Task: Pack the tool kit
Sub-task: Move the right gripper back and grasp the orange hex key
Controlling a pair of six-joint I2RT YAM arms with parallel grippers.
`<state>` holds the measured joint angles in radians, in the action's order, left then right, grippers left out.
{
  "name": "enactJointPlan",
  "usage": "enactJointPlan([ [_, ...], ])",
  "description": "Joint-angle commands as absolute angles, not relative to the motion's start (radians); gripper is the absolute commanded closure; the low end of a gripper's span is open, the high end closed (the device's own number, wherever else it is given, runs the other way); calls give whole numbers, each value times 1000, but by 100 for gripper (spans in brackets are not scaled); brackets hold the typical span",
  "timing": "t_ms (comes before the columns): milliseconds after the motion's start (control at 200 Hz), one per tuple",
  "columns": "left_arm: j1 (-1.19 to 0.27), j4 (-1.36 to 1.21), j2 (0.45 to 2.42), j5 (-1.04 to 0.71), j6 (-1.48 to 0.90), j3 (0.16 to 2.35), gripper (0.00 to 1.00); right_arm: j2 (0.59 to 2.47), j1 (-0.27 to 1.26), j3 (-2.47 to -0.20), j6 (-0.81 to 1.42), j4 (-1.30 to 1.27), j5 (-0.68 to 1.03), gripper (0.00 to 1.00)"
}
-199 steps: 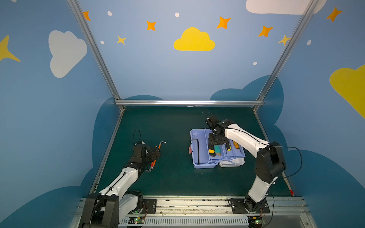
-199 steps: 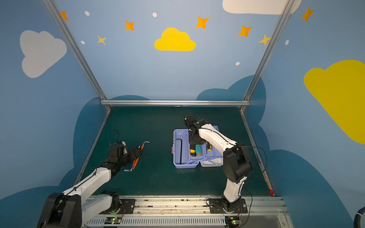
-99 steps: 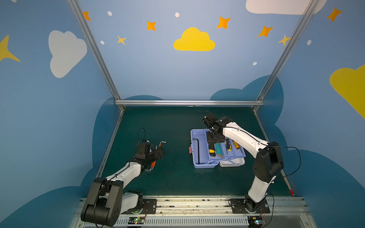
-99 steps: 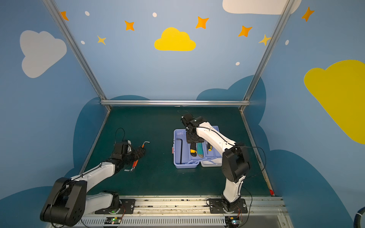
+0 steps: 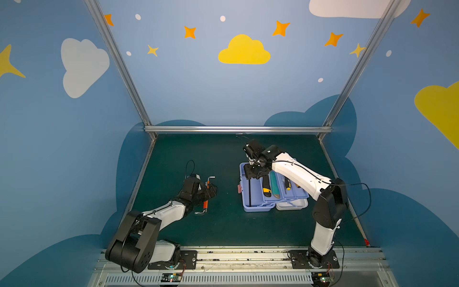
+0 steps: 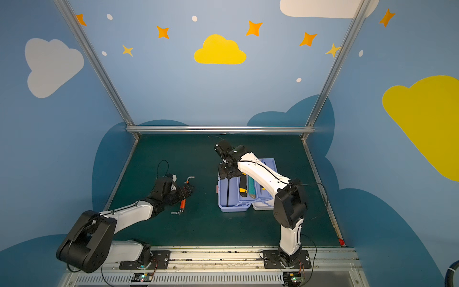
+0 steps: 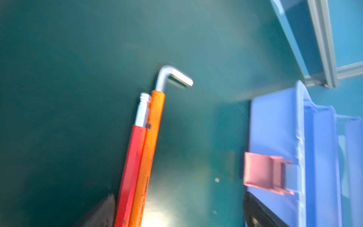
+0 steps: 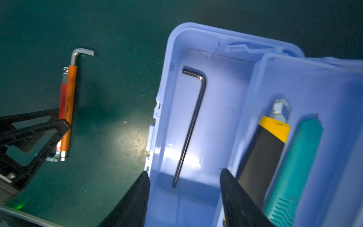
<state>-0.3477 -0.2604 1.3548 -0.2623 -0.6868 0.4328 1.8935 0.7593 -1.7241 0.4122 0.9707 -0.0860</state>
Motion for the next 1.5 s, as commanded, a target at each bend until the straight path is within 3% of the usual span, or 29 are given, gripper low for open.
enactJointPlan([
  [0, -413, -329, 1376, -276, -733, 459, 0, 1967, 788, -1782, 381, 968, -30, 42],
  [220, -477, -303, 1381, -269, -732, 490, 0, 2070, 799, -1885, 345, 982, -2, 43],
  [481, -388, 208, 1066, 105, -656, 533, 0, 2178, 847, -1976, 328, 949, 144, 51],
  [756, -133, 309, 849, 1, -649, 438, 0, 2357, 917, -2123, 306, 957, 174, 52],
  [1217, -69, 312, 786, -51, -666, 390, 0, 2521, 934, -2267, 293, 1011, 135, 68],
  [1492, -59, 315, 773, -60, -663, 387, 0, 2556, 942, -2290, 286, 1037, 124, 67],
])
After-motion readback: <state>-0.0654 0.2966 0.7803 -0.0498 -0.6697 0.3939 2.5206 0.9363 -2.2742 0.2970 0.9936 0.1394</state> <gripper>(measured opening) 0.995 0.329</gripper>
